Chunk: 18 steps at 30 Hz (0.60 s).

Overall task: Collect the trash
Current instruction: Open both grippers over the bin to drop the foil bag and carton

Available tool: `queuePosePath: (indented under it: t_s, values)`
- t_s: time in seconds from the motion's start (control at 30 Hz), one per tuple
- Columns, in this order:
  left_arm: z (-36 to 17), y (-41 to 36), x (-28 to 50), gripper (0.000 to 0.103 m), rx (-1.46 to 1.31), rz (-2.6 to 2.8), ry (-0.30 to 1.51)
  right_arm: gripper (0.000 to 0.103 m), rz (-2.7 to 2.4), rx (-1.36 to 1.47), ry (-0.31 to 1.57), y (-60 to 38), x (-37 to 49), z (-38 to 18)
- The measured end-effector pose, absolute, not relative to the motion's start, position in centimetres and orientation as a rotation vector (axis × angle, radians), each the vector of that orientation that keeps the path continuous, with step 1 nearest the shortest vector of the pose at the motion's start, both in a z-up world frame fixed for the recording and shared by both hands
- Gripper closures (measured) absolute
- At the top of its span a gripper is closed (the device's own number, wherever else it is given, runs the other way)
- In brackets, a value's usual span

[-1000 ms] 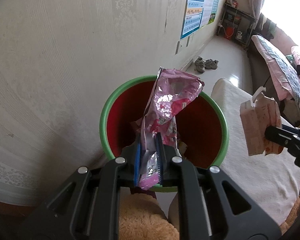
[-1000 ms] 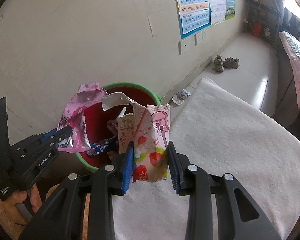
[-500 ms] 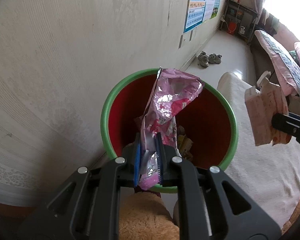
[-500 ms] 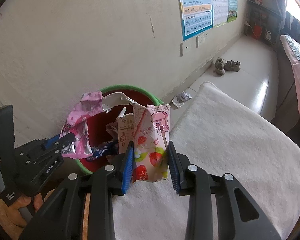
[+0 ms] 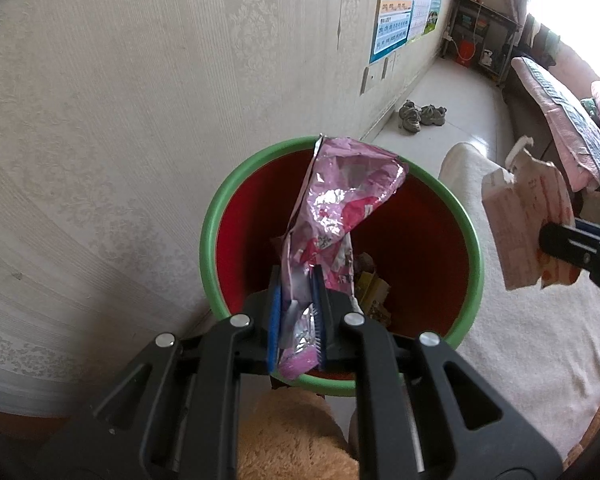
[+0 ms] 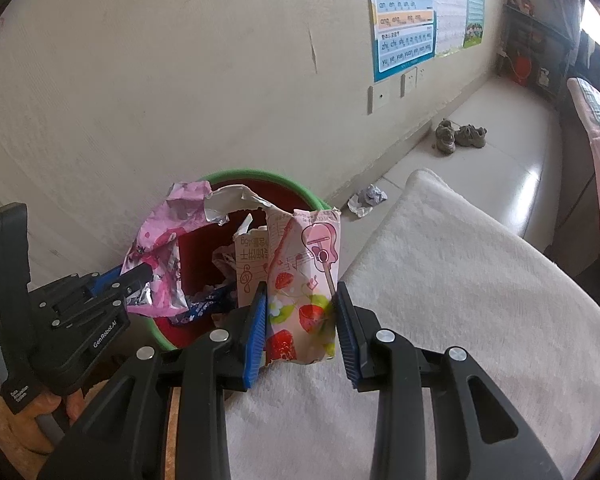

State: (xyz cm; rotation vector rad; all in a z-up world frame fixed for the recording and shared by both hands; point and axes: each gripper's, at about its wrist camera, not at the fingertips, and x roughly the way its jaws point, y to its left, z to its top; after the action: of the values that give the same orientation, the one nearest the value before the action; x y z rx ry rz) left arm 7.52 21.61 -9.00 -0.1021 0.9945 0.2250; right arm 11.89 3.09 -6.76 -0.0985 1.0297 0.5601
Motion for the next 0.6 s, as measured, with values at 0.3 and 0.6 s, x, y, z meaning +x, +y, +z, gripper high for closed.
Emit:
queuePosePath:
  t_s: [0.3,0.6]
  values:
    - [-8.9,22.2,7.1,0.071,-0.112,0.259,0.983,0.071,0.580,-0.132,1.008,4.3,12.5,-6.3]
    - [-7.2,23.5,5.3,0.056,-0.193,0.294,0.938,0.069,0.604,-0.165,0.990,6.1,13.2,-6.6]
